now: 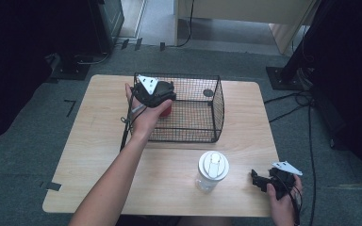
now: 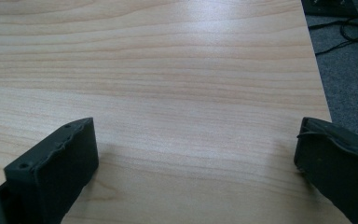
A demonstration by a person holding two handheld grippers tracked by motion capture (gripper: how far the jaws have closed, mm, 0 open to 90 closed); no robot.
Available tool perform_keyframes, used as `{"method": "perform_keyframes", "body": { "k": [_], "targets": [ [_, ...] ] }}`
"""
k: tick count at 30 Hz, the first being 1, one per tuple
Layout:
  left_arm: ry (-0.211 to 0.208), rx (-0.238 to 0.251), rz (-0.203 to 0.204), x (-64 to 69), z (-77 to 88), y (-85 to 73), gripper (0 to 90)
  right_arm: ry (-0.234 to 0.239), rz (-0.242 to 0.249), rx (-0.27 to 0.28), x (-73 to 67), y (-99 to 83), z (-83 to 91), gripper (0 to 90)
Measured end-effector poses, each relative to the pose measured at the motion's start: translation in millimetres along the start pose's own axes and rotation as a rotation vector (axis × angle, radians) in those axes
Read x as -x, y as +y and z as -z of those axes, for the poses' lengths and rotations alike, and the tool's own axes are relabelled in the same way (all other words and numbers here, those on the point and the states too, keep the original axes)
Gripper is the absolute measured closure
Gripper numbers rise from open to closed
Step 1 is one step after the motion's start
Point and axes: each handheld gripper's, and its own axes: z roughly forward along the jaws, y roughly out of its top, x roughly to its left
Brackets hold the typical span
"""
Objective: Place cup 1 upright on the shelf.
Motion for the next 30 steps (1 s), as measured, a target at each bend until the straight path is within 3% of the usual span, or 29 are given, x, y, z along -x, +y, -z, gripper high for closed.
{"method": "perform_keyframes", "body": {
  "k": [7,11,15,23,30],
  "targets": [
    [-0.032,-0.013,0.022,-8.6,19.3,8.7,0.0,0.000,0.000,0.000,0.0,0.0,0.0,0.0],
    [-0.001,-0.040,0.030,-9.2,27.0,10.2,0.0,0.000,0.000,0.000,0.0,0.0,0.0,0.0],
    [-0.017,-0.068,0.039,-10.8,36.8,11.3,0.0,0.000,0.000,0.000,0.0,0.0,0.0,0.0],
    [-0.027,-0.075,0.006,-20.4,59.0,7.5,0.0,0.000,0.000,0.000,0.0,0.0,0.0,0.0],
    [-0.040,-0.081,0.004,-28.4,74.6,0.2,0.0,0.000,0.000,0.000,0.0,0.0,0.0,0.0]
  ]
}}
